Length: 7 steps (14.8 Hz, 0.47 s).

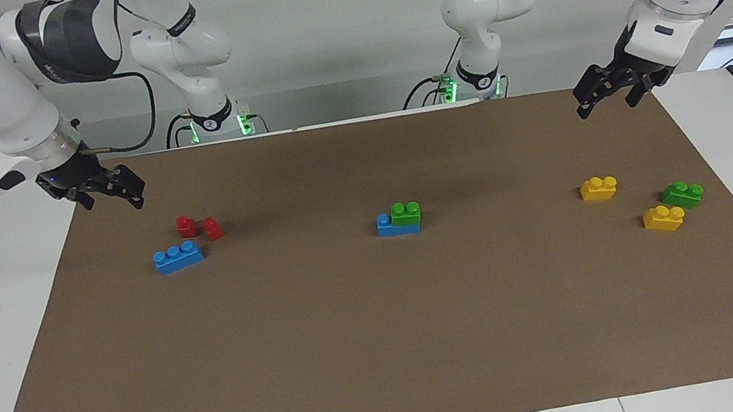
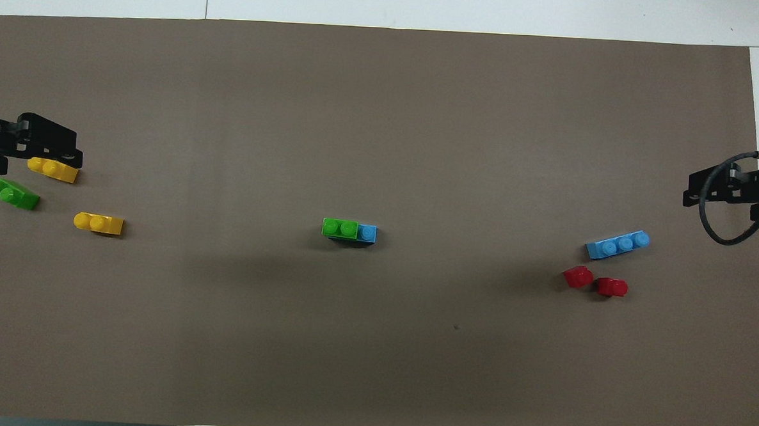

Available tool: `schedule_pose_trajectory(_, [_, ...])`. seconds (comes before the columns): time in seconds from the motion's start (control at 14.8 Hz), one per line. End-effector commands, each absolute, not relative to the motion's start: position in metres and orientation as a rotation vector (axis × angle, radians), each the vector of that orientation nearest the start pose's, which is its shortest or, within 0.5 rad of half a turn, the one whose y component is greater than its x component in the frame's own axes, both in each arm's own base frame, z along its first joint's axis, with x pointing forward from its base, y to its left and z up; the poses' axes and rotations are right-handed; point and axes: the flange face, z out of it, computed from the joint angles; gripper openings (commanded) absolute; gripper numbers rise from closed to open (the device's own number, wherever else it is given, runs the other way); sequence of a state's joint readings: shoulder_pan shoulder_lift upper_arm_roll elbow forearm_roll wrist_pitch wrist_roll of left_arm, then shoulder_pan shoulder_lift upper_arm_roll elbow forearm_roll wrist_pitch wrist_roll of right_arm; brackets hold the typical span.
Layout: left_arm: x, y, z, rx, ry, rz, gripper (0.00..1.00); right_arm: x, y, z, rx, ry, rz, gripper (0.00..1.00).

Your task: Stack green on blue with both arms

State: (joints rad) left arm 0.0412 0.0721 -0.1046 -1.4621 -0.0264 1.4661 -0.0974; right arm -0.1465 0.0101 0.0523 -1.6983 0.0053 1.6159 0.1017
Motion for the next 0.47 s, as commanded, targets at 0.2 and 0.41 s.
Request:
schedule_pose_trajectory(0.2, [0.5594, -0.0402, 0.6391, -3.181, 0.012, 0.057, 1.00, 0.5459, -0.0587, 0.5706, -3.121, 0.288, 0.168, 1.00])
schedule_pose_trajectory(0.41, [0.5579, -0.0424, 0.6420, -3.177, 0.021, 0.038, 1.00, 0.5394, -0.0576, 0.5766, -3.119, 0.288, 0.190, 1.00])
